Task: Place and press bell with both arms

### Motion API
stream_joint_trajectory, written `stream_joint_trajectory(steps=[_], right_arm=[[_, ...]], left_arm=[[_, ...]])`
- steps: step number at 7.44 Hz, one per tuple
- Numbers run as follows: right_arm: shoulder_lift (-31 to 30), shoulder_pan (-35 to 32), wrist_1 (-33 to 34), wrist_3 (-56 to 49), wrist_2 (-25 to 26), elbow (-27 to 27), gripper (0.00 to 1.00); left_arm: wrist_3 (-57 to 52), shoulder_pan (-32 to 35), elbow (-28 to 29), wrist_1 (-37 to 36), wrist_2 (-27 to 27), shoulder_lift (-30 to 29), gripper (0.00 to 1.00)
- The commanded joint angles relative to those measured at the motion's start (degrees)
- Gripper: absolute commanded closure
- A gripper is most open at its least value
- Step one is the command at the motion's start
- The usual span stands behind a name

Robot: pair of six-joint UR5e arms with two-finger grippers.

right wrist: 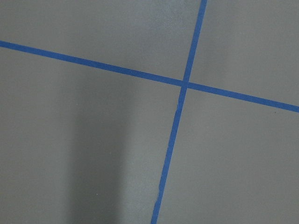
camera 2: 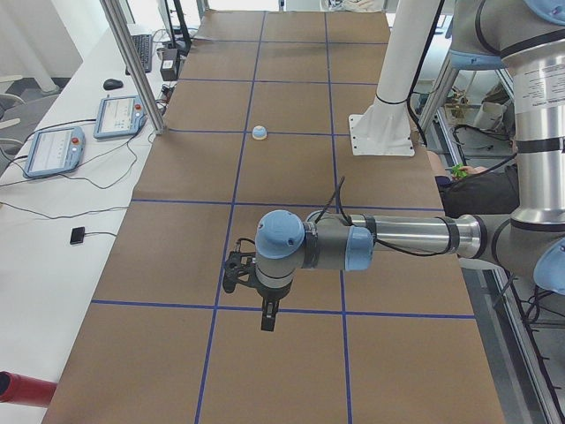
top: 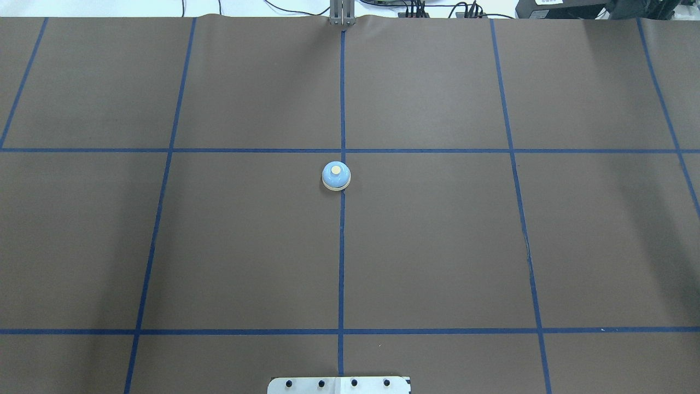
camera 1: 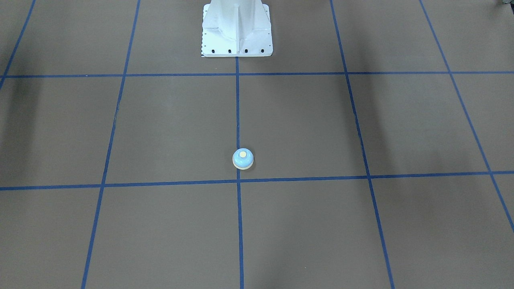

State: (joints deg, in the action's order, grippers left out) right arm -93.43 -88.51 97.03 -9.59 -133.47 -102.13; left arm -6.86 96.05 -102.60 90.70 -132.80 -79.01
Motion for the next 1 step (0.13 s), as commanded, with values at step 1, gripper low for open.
stream_joint_trajectory(steps=[1], right_arm=[[0.0, 0.0, 0.0, 0.0, 0.0, 0.1, 0.00]], left_arm=[[0.0, -0.1, 0.0, 0.0, 0.0, 0.0, 0.00]])
